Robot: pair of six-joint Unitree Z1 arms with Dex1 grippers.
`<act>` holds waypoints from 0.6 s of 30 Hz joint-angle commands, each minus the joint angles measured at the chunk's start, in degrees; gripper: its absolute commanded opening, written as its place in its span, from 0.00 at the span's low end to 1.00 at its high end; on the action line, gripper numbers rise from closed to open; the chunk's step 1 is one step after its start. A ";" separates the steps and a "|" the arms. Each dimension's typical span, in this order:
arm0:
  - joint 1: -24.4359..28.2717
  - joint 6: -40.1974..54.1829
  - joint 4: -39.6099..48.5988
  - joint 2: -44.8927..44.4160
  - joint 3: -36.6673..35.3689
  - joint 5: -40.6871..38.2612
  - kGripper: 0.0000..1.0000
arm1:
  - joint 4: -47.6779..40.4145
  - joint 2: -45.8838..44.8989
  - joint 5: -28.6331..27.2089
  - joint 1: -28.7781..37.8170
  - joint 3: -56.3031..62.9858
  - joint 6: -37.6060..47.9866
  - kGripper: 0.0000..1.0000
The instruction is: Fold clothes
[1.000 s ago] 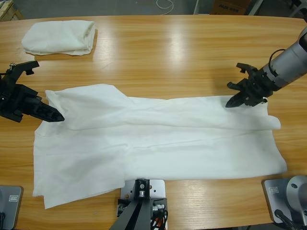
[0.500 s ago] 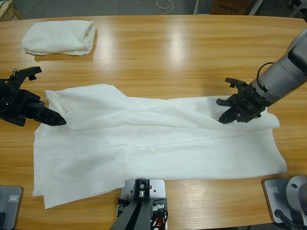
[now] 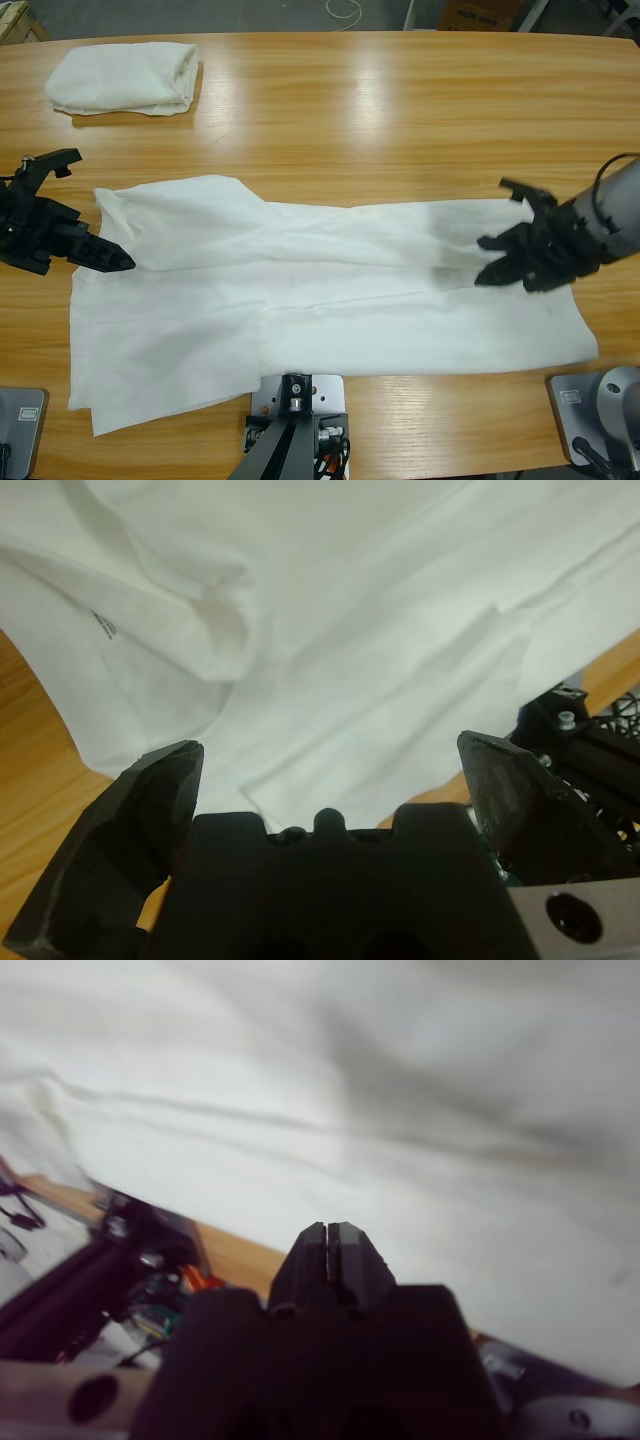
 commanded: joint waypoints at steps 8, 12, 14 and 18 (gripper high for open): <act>-0.56 -1.78 -1.12 -2.16 2.59 0.34 0.99 | -15.37 18.92 0.23 0.01 -1.92 -0.35 0.00; -0.56 -1.79 -1.49 -1.78 2.55 0.34 0.99 | -15.64 17.85 0.72 0.45 -0.76 -0.38 0.00; -0.56 -1.79 -1.70 -1.64 2.61 0.34 0.99 | -15.62 17.34 1.29 1.26 0.01 -0.40 0.00; -0.56 -1.87 -2.09 -1.60 2.91 0.34 0.99 | -15.55 16.67 2.43 4.58 1.54 0.64 0.00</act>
